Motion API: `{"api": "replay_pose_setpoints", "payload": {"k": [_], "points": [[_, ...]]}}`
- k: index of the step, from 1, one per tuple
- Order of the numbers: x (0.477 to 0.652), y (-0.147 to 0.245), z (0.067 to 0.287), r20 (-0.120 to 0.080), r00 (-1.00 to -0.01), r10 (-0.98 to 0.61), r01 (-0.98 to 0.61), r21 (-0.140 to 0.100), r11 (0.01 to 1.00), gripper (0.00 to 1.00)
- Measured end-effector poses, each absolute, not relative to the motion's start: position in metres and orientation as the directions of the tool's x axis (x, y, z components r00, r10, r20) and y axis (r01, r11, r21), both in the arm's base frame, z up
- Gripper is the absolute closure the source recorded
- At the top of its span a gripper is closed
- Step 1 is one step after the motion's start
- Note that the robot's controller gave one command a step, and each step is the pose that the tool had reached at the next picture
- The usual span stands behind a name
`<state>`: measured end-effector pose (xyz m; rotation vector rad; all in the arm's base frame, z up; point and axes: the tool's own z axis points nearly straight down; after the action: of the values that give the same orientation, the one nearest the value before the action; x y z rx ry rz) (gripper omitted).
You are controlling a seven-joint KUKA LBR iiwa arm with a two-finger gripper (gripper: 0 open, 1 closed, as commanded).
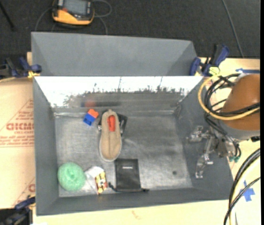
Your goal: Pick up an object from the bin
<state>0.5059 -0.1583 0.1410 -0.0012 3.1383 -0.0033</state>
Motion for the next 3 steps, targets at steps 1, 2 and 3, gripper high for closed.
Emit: {"api": "replay_pose_setpoints", "payload": {"k": [1,2,3], "points": [[0.480,-0.087,0.144,0.001,-0.999,0.053,0.053,0.003,0.999,0.00],[0.489,-0.079,0.147,-0.004,-0.999,-0.038,-0.038,-0.001,0.999,0.00],[0.473,-0.026,0.133,-0.002,-0.999,-0.041,-0.041,0.001,0.999,0.00]]}}
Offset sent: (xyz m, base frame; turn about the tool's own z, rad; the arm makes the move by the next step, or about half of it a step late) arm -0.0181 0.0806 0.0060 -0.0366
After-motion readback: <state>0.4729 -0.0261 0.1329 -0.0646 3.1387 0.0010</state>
